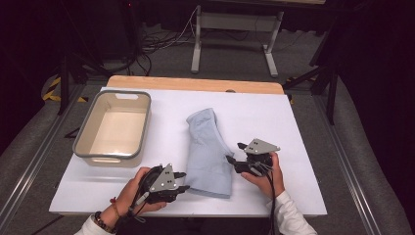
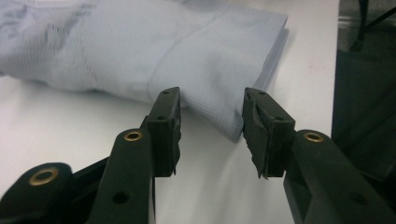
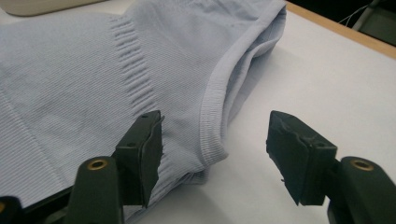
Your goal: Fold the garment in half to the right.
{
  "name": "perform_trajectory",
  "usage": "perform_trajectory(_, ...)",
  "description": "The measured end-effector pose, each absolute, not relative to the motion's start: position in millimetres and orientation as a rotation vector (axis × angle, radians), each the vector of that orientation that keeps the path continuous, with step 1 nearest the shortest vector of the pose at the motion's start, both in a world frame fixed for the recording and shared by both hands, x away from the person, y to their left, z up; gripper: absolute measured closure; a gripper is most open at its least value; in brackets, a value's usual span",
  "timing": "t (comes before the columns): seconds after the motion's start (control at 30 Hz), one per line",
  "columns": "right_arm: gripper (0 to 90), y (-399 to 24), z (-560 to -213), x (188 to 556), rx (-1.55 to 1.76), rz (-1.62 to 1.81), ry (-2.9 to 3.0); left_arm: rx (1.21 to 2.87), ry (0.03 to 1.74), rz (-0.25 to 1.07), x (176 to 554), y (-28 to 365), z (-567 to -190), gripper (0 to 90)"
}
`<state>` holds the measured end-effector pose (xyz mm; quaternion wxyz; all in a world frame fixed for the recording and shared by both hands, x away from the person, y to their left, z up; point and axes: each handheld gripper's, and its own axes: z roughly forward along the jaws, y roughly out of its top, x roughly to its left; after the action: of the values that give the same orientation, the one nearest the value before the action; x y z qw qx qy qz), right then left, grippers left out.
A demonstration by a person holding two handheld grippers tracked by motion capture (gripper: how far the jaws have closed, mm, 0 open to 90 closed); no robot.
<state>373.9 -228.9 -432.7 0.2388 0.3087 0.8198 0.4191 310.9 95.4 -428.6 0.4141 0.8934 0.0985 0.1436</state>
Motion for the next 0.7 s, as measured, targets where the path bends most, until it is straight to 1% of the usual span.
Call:
perform_trajectory(0.13, 35.8, -227.8, -429.9, 371.0, 0.826, 1.178, 2.231, 2.222, 0.227, 0.360, 310.0, 100.8, -424.1, 55.6)
perform_trajectory(0.2, 40.7, -227.8, -428.3, 369.6, 0.819, 1.190, 2.216, 2.188, 0.253, 0.370, 310.7, 105.2, -421.6, 55.3)
perform_trajectory(0.23, 45.5, -228.1, -426.9, 368.3, 0.812, 1.218, 2.205, 2.173, 0.261, 0.372, 311.4, 106.6, -420.8, 55.4)
perform_trajectory(0.27, 53.0, -228.2, -425.9, 367.5, 0.808, 1.237, 2.194, 2.157, 0.268, 0.377, 313.2, 107.4, -420.1, 55.6)
perform_trajectory(0.3, 62.5, -227.6, -424.6, 366.5, 0.799, 1.252, 2.191, 2.150, 0.276, 0.386, 315.0, 107.4, -419.8, 56.6)
perform_trajectory(0.33, 69.2, -226.5, -424.0, 365.8, 0.788, 1.253, 2.191, 2.137, 0.279, 0.391, 316.9, 107.0, -419.9, 58.3)
perform_trajectory(0.4, 79.5, -223.2, -423.8, 364.8, 0.773, 1.252, 2.201, 2.110, 0.283, 0.383, 321.7, 105.8, -420.6, 63.0)
perform_trajectory(0.47, 86.8, -219.9, -424.0, 364.5, 0.755, 1.279, 2.220, 2.100, 0.289, 0.375, 327.0, 103.3, -421.5, 70.4)
perform_trajectory(0.5, 88.9, -218.1, -423.8, 364.3, 0.751, 1.283, 2.223, 2.096, 0.292, 0.378, 330.1, 101.3, -422.1, 72.1)
perform_trajectory(0.6, 89.7, -209.9, -422.3, 364.8, 0.717, 1.285, 2.232, 2.098, 0.308, 0.366, 340.3, 96.3, -424.9, 80.9)
perform_trajectory(0.7, 89.7, -200.2, -420.2, 367.6, 0.670, 1.282, 2.243, 2.105, 0.309, 0.348, 348.0, 91.8, -428.8, 85.0)
